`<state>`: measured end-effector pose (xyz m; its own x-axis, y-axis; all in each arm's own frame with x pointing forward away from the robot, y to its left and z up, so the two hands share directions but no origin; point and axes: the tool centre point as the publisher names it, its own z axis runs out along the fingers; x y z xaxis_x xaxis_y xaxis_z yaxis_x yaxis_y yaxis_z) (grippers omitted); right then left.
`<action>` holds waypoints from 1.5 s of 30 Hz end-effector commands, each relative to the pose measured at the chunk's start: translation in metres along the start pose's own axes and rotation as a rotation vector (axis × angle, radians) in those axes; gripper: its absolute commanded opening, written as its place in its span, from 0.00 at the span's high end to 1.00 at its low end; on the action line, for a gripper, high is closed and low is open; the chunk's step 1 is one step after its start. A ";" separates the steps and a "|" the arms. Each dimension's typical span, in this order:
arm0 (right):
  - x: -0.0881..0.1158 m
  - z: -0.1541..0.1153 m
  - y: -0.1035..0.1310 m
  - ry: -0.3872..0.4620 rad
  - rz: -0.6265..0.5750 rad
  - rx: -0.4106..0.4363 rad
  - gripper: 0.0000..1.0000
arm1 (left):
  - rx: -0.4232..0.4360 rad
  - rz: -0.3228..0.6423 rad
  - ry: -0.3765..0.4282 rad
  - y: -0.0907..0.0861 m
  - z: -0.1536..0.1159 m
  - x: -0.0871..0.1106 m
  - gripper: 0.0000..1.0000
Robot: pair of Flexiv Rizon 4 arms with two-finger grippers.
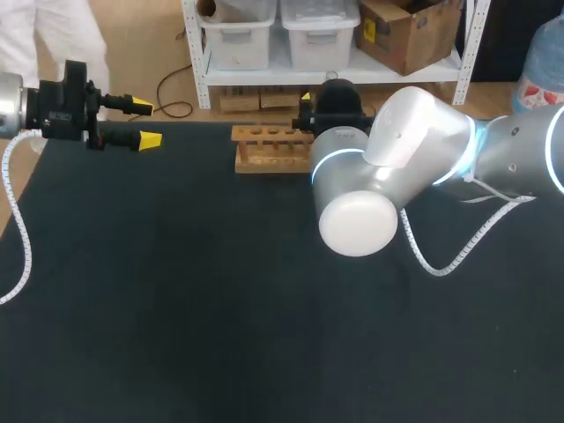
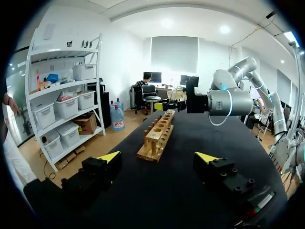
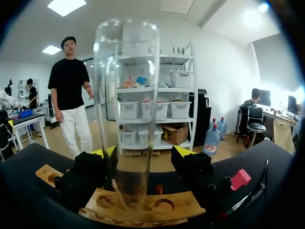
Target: Grasp the test tube, adjust it, and insert it.
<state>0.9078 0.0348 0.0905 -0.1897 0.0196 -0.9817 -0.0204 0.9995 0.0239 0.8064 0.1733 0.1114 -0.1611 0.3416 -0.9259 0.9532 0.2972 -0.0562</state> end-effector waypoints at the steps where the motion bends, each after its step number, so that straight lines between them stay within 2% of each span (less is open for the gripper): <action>1: -0.006 -0.009 -0.005 0.006 0.008 -0.026 0.06 | -0.001 0.004 -0.005 0.000 0.000 0.001 0.00; 6: -0.008 -0.009 -0.009 0.003 -0.013 -0.056 0.00 | -0.001 0.004 -0.005 0.000 0.000 0.001 0.00; 28: -0.015 0.020 -0.022 -0.020 -0.065 -0.094 0.00 | -0.001 0.004 -0.005 0.000 0.000 0.001 0.00; 45: -0.017 0.031 -0.017 -0.037 -0.087 -0.108 0.00 | -0.001 0.004 -0.005 0.000 0.000 0.001 0.00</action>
<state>0.9394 0.0207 0.1027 -0.1529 -0.0661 -0.9860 -0.1108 0.9926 -0.0493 0.8064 0.1733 0.1114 -0.1611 0.3416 -0.9260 0.9532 0.2972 -0.0562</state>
